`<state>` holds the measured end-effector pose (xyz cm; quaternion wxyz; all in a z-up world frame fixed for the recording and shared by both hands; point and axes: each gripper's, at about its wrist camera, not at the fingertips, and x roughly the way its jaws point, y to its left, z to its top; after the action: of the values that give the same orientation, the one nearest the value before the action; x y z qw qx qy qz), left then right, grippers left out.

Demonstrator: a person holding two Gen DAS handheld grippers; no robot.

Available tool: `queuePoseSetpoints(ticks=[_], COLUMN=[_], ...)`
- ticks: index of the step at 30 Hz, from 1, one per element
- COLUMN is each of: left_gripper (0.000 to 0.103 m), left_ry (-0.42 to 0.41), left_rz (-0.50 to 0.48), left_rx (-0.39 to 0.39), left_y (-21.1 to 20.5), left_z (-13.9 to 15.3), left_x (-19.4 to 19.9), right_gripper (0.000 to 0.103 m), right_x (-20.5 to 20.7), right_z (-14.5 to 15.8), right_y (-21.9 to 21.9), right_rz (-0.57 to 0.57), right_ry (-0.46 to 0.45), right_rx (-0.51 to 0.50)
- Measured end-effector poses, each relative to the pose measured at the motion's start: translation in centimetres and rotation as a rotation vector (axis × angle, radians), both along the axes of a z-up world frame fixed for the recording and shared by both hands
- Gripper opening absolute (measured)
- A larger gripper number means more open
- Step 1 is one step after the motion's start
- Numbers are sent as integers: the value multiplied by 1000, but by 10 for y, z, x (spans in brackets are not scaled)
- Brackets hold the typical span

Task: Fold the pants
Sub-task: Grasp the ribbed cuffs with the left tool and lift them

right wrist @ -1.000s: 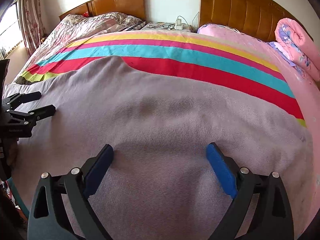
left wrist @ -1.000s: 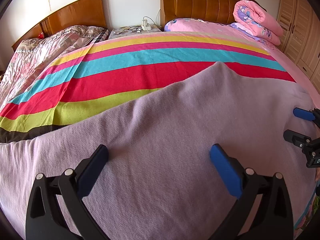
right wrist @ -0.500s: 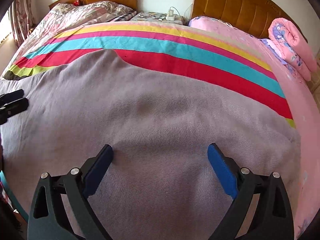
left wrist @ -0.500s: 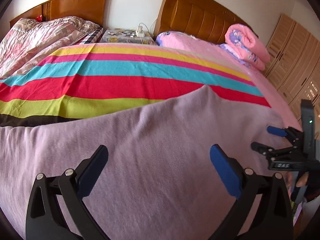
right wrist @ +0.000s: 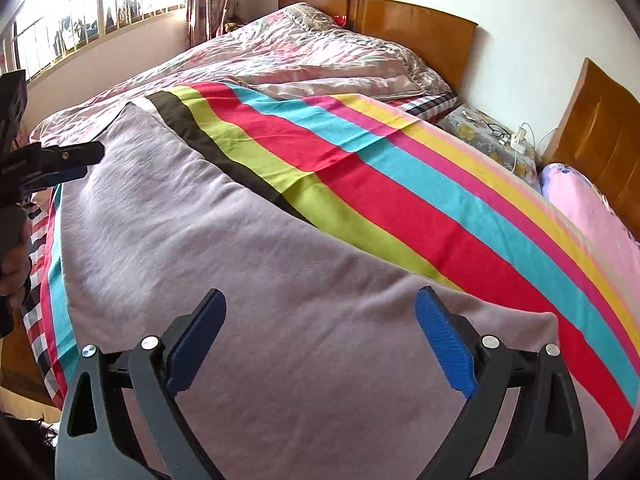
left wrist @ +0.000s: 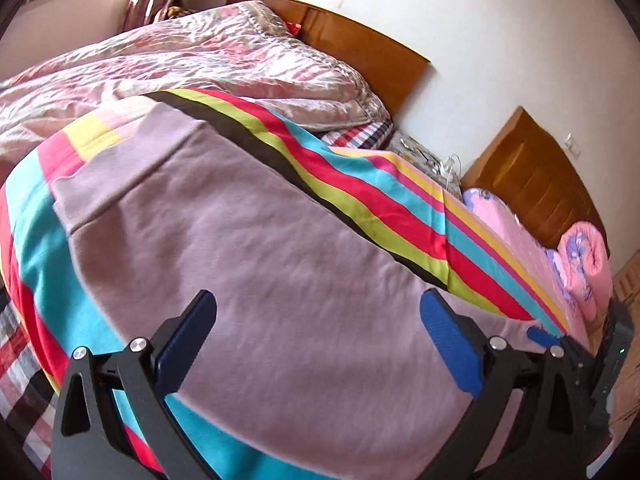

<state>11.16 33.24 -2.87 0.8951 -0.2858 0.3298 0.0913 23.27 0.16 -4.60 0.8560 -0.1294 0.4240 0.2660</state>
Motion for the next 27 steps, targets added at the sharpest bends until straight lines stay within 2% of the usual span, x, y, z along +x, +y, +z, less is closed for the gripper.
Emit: queuePoseSetpoints(ticks=[2,4,5,6,9,11,13,15,18,20,22,24,27], left_gripper=[101,97,84,78,76,73,70,62,54,53,47,31,22], left_ry=[-49,-72,-69,-66,-67,-77,-82,-98,-124,-150,-164,-160,-184], left_rz=[97,149,170,191,238,228,225,231,241,243,243,236,221], left_rx=[-111,-218,-268,-314,-417,-448,-435,-432,-477,-518,-538,-540,-558], left_y=[41,76,89,100,115,116,116,121,137,148,155,159,163], left_z=[-4,-15,-23,-31,-51,-58,-58,-59,-65,-67,-68,-71,-77], left_x=[-30,-50,-57,-63,-73,-75,-73,-70,-64,-61,-60,-58,-59], right_gripper=[92,92,92,92,92,92,92,93,92,92,92,92,92], right_x=[-2,-1,-3,-3,-4,-4,-4,-5,-4,-4,-6,-13,-30], right_z=[-9,-17,-21,-25,-32,-32,-33,-33,-31,-25,-14,-5,-3], right_y=[3,5,2,0,-2,-3,-3,-2,-3,-4,3,18,47], right_rz=[-4,-6,-7,-11,-19,-18,-18,-18,-28,-35,1,69,192], right_ry=[27,49,59,69,80,77,72,65,67,76,67,55,39], right_rx=[8,7,7,7,22,28,28,20,30,71,120,144,130])
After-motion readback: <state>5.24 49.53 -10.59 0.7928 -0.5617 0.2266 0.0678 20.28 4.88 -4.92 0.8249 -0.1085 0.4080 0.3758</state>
